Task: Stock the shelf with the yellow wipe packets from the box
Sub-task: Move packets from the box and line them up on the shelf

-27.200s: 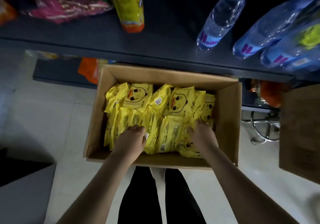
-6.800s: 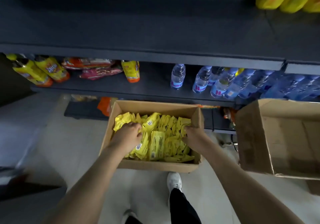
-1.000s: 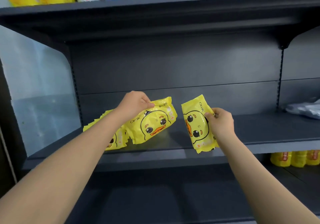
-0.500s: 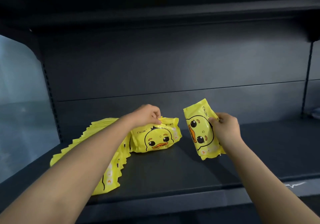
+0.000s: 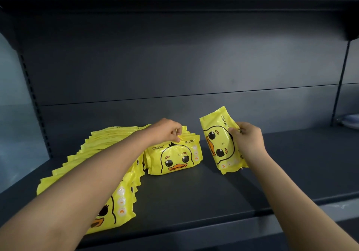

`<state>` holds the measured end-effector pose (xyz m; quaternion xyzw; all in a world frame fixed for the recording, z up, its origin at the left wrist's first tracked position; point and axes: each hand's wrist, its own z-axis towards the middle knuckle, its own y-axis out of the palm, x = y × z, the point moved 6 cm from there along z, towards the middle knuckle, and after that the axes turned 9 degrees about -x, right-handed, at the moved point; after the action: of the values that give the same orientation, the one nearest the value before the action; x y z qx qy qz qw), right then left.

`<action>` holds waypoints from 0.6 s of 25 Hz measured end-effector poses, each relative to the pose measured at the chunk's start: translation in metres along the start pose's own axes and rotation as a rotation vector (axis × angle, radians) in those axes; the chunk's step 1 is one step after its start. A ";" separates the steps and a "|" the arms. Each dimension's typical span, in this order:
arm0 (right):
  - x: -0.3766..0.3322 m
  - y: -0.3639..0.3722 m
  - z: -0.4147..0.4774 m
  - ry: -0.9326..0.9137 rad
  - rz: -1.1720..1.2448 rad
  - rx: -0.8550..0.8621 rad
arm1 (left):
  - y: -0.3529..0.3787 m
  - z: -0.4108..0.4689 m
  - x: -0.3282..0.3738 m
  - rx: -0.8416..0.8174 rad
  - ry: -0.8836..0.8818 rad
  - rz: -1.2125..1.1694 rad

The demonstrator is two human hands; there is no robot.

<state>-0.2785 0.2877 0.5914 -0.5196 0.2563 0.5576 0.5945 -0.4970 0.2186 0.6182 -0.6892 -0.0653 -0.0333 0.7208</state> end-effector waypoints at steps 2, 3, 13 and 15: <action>-0.004 0.002 -0.003 -0.006 0.009 -0.005 | -0.003 -0.005 -0.002 0.005 0.004 -0.041; -0.008 0.001 -0.006 -0.015 0.017 -0.006 | -0.006 -0.009 -0.004 0.011 0.003 -0.059; -0.078 0.104 -0.018 -0.379 -0.512 -0.667 | -0.044 -0.085 -0.044 0.281 -0.157 0.051; -0.074 0.140 -0.022 -0.547 -0.704 -0.611 | -0.044 -0.096 -0.052 0.320 -0.179 0.041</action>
<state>-0.4208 0.2161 0.6028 -0.5590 -0.2714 0.4888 0.6123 -0.5497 0.1185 0.6509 -0.5670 -0.1197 0.0535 0.8132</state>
